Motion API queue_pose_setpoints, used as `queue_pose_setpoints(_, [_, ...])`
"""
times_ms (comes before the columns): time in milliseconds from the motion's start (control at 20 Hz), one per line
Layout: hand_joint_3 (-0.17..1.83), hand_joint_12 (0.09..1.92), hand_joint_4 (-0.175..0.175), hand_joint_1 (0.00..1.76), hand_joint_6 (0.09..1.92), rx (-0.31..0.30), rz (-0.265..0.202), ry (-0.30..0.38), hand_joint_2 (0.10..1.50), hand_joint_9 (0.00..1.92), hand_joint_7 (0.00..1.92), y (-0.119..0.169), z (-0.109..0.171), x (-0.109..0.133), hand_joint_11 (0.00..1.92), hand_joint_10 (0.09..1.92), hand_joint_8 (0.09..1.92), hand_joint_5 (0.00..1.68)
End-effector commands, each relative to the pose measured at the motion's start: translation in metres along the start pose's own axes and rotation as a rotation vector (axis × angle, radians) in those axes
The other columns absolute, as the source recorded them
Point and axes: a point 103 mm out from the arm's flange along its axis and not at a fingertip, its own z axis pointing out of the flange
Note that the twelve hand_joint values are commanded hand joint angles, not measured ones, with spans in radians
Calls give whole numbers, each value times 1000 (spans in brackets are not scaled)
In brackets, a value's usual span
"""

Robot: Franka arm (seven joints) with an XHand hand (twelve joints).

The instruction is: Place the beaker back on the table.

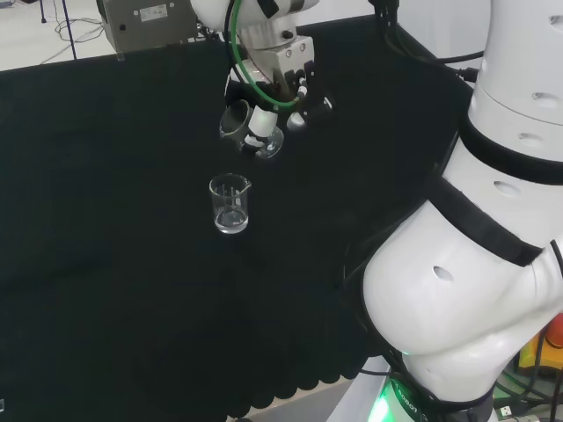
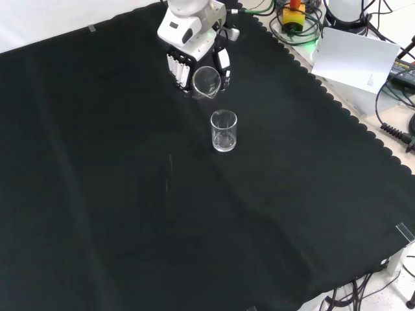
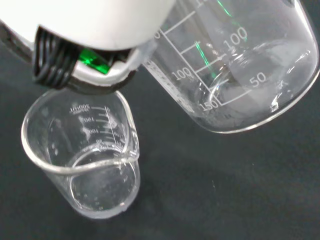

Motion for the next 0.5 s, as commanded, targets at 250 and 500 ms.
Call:
queue_pose_setpoints(250, [827, 883, -175, 1294, 1011, -84, -24, 150, 631, 1472, 1164, 23, 12, -31, 1234, 774, 989, 1105])
queue_pose_setpoints(500, [824, 880, -175, 1294, 1012, -116, -24, 225, 634, 1470, 1162, 43, 27, -41, 1232, 772, 990, 1103])
